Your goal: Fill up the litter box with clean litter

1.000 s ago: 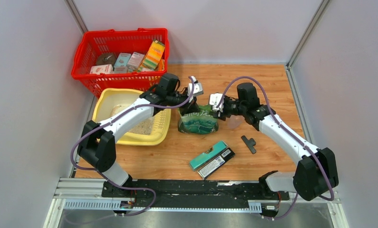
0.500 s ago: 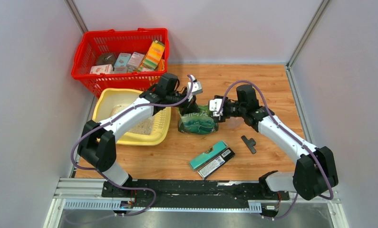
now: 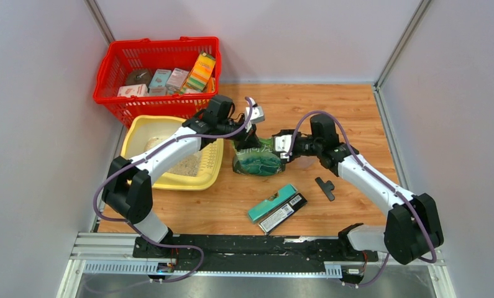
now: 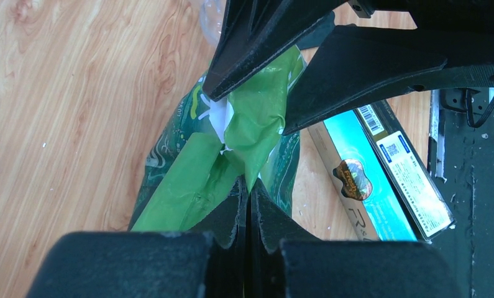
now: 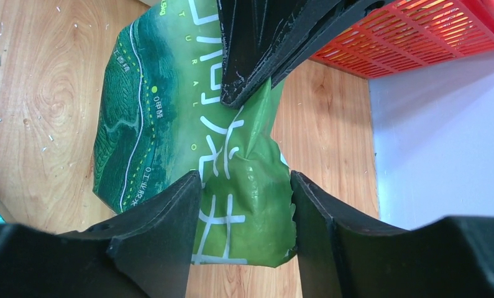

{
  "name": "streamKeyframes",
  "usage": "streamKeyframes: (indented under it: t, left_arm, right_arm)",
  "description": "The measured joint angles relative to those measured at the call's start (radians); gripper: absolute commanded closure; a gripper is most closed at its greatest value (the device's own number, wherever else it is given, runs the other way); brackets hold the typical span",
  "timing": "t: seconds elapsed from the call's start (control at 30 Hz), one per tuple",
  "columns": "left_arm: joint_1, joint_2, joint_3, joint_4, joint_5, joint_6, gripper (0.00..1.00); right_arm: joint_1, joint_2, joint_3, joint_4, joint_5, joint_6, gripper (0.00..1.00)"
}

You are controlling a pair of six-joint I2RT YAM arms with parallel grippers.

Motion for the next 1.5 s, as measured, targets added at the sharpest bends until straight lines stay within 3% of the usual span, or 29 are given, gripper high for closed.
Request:
streamKeyframes:
  t: [0.27,0.33,0.57,0.67,0.8,1.07,1.23,1.3,1.33,1.43,1.5]
  left_arm:
    - [0.009,0.008,0.013,-0.019,0.006,0.002,0.95]
    - [0.014,0.010,0.018,-0.026,0.012,0.004,0.94]
    - [0.020,0.018,0.032,-0.060,0.036,0.037,0.68]
    - [0.022,0.016,0.038,-0.083,0.044,0.080,0.66]
    - [0.024,-0.003,0.037,-0.133,0.035,0.182,0.71]
    - [0.018,-0.037,0.021,-0.167,-0.046,0.371,1.00]
    - [0.021,-0.047,0.007,-0.164,-0.042,0.411,1.00]
    - [0.035,-0.047,0.007,-0.158,-0.023,0.370,1.00]
    - [0.044,-0.045,0.007,-0.155,-0.013,0.344,1.00]
    - [0.063,-0.042,0.007,-0.151,-0.002,0.280,1.00]
    - [0.076,-0.041,0.007,-0.153,0.005,0.245,1.00]
  right_arm:
    - [0.000,0.043,0.053,-0.071,-0.004,0.002,0.57]
    - [0.000,0.055,0.067,-0.087,-0.005,0.001,0.69]
    - [-0.007,0.099,0.134,-0.183,-0.008,0.033,0.78]
    - [-0.019,0.114,0.158,-0.207,-0.010,0.080,0.85]
    - [-0.034,0.117,0.169,-0.233,-0.031,0.163,0.90]
    - [-0.084,0.155,0.214,-0.251,-0.102,0.437,1.00]
    - [-0.132,0.176,0.229,-0.252,-0.174,0.549,1.00]
    - [-0.156,0.187,0.238,-0.252,-0.209,0.589,0.97]
    - [-0.169,0.195,0.246,-0.253,-0.227,0.608,0.82]
    - [-0.208,0.219,0.282,-0.278,-0.261,0.636,0.52]
    - [-0.244,0.220,0.312,-0.318,-0.258,0.599,0.44]
